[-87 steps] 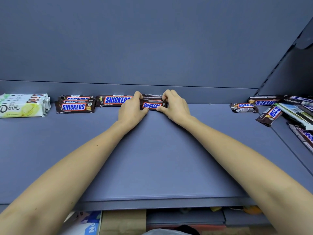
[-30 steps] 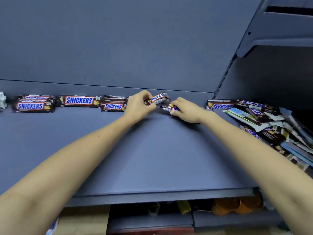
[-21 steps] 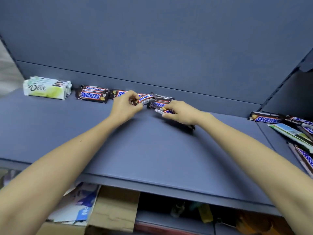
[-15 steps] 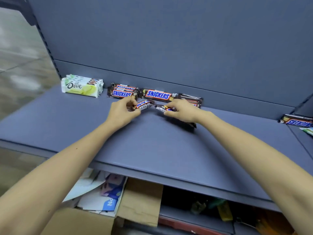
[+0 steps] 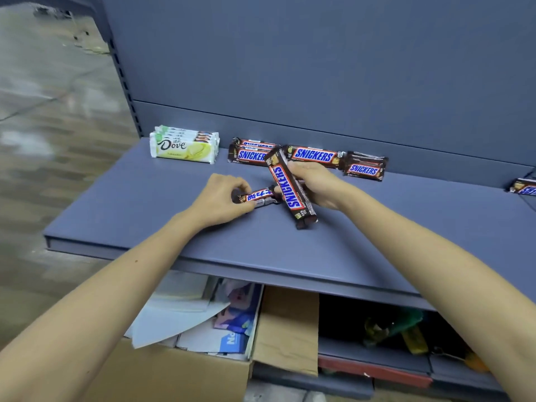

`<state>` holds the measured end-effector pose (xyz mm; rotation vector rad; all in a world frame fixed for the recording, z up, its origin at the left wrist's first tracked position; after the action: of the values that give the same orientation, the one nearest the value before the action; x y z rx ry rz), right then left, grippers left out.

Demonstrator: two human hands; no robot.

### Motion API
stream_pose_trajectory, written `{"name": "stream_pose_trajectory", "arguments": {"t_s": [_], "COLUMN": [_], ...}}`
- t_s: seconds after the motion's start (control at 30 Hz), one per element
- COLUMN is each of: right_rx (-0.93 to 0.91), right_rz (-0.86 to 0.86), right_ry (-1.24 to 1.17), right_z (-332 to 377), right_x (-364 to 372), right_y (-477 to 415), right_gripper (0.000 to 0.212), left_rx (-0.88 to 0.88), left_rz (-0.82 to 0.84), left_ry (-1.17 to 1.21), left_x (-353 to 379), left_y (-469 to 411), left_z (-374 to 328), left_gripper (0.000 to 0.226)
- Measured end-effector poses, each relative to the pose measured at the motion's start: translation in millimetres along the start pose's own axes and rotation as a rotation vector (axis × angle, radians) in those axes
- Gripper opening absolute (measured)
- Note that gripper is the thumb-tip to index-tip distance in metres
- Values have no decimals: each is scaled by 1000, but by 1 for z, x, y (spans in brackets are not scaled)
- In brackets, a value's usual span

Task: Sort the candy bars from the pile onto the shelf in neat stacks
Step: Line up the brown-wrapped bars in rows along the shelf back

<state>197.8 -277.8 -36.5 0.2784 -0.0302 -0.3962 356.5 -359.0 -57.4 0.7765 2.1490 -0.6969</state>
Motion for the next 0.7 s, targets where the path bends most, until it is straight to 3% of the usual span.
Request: {"name": "stream_pose_trajectory", "arguments": {"t_s": [0.07,0.2,0.43,0.57,0.7], "right_rx": [6,3,-52,-96,-213], "right_rz": [6,48,106,82,-66], "right_ry": [-104,-151,-153,37,246], "right_z": [-5,-11,-6,-7,-4], "right_x": [6,17,16,18,8], "right_y": [2,9,17,21,19], "right_gripper": [23,20,22,24,14], "left_rx": [-3,-193,-328,-318,-280], "left_rz": [-83,-135,-114,-148,-184], "left_ry": [75,489,810,876,897], "left_x": [-2,-3,2,6,1], "left_y": [0,2,-10,-9,-13], "left_z": [-1,-13,-32,-36,-38], "left_gripper": [31,8,21,23,20]}}
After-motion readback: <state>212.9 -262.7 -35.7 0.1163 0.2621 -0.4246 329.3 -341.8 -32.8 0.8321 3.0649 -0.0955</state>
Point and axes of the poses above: each hand's wrist, its own y-axis away from the middle knuckle, its own x-axis out of the palm, z = x × y, the point moved 4 cm from there along -y, towards the middle knuckle, and after that the axes turned 5 degrees about -z, right-handed, at the moved point
